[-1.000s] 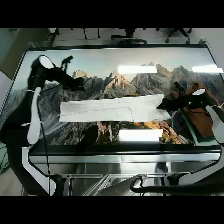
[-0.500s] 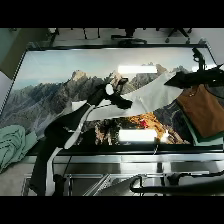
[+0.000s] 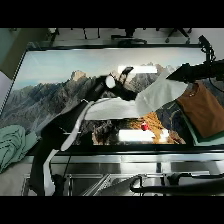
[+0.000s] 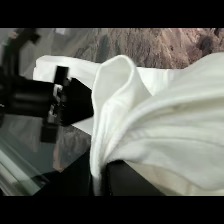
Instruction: Fold the shirts.
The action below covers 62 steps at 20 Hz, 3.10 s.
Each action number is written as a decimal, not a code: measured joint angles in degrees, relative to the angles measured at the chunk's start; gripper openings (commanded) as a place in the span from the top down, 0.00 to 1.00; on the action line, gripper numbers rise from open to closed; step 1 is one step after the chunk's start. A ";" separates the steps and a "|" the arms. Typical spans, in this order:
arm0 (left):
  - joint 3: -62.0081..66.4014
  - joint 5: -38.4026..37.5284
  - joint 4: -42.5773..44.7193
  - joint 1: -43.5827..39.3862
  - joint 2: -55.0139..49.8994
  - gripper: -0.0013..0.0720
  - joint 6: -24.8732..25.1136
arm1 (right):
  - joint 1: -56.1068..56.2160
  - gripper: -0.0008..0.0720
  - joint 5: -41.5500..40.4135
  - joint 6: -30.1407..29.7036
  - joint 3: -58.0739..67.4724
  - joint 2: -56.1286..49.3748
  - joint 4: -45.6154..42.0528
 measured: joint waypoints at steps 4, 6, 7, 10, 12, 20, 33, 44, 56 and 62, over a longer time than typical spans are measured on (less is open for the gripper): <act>0.20 -7.02 0.00 10.73 12.50 0.96 -0.02 | 8.70 0.95 -5.42 0.83 0.11 -0.98 0.09; -1.22 -9.29 -0.04 15.82 18.34 0.96 -0.02 | 16.76 0.95 -11.02 0.92 0.11 -2.84 0.26; -2.91 -9.97 -0.04 18.08 21.20 0.96 -0.02 | 21.75 0.95 -14.82 0.92 0.11 -4.31 0.42; -8.74 -10.86 -0.11 23.08 28.15 0.97 0.00 | 38.03 0.38 -28.65 -0.17 0.11 -11.13 0.96; -12.31 -10.84 -0.09 25.59 31.67 0.97 0.44 | 47.84 0.35 -39.85 -1.73 0.11 -17.25 0.94; -16.13 -10.21 -0.11 29.66 36.94 0.97 3.74 | 50.64 0.35 -46.42 -3.65 0.17 -19.67 -1.33; -16.35 -10.19 -0.07 29.94 37.40 0.96 4.55 | 21.31 0.11 -19.61 7.37 0.04 -18.34 -13.14; -16.35 -10.19 -0.07 29.27 37.42 0.97 4.55 | 22.53 0.90 -17.05 7.65 -0.02 -28.39 -8.37; -16.35 -10.78 -0.07 28.98 37.42 0.96 4.52 | 11.63 0.95 -14.40 2.01 4.92 -13.94 4.81; -16.39 -12.61 -0.04 28.98 37.42 0.97 4.50 | -7.65 0.95 -15.58 8.90 6.01 -3.10 4.07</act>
